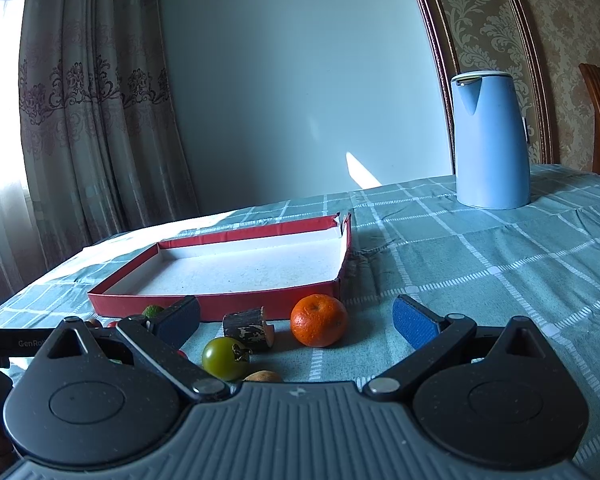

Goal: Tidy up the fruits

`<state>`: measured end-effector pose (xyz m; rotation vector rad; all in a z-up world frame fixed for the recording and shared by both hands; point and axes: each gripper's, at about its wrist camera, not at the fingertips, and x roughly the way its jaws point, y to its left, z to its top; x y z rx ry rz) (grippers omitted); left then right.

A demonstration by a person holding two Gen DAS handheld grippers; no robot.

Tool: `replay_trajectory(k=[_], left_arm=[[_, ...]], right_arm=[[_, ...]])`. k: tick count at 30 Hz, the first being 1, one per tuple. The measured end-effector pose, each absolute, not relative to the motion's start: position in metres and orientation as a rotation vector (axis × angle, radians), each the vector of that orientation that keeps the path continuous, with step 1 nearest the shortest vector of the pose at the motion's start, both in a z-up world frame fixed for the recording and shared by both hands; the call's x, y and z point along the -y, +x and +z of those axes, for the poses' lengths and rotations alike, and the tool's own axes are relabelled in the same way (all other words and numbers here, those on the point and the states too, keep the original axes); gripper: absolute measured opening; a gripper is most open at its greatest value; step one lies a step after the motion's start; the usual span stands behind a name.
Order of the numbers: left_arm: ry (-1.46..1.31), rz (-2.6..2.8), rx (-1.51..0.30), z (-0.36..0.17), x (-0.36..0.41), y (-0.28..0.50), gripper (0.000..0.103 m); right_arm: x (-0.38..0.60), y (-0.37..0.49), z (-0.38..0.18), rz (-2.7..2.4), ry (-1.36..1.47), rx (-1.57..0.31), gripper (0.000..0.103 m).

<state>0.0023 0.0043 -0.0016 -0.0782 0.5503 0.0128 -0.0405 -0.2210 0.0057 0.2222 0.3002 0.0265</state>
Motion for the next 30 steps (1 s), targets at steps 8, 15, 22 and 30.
replay_trajectory(k=[8,15,22,30], left_arm=[[-0.079,0.013,-0.550,-0.002,-0.005,0.002,0.103],[-0.081,0.016,-0.549,-0.002,-0.005,0.002,0.103],[-0.084,0.017,-0.549,-0.002,-0.006,0.001,0.103],[-0.093,0.009,-0.552,-0.003,-0.006,0.002,0.103]], right_arm=[[0.222,-0.041,0.005,0.032,0.229,-0.298,0.103],[0.222,-0.041,0.006,0.032,0.229,-0.298,0.103],[0.225,-0.041,0.006,0.046,0.253,-0.297,0.103],[0.244,-0.048,0.006,0.074,0.272,-0.326,0.103]])
